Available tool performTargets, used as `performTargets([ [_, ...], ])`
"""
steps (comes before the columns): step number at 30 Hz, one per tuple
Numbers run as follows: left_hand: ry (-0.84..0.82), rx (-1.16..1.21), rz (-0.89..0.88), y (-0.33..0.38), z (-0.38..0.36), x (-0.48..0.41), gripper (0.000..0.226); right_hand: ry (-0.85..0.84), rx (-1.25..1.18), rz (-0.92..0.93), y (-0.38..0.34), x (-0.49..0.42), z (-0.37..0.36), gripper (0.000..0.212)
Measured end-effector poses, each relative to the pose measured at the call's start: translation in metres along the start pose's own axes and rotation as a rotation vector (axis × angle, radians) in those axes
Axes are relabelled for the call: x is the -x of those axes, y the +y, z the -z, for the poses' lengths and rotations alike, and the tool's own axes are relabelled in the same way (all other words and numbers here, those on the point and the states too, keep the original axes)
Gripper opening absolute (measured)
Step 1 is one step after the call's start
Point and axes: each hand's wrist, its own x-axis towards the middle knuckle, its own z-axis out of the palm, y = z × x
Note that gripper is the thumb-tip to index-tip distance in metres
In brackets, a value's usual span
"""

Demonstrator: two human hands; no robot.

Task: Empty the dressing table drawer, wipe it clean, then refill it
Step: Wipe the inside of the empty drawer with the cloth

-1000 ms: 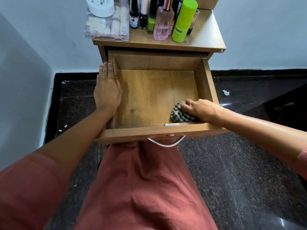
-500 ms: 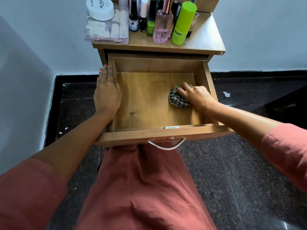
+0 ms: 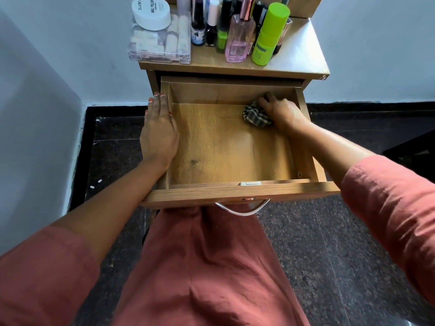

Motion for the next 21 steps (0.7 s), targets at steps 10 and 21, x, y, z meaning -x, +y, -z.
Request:
performTargets([
  [10,0.002,-0.017,-0.001,0.002,-0.001,0.000,0.047,0.034,-0.247,-0.154,-0.032,0.006,-0.004,0.053],
  [21,0.001,-0.038,0.004,0.001,-0.001,-0.001,0.048,0.110,-0.311,-0.044,-0.106,-0.020,-0.011,0.043],
])
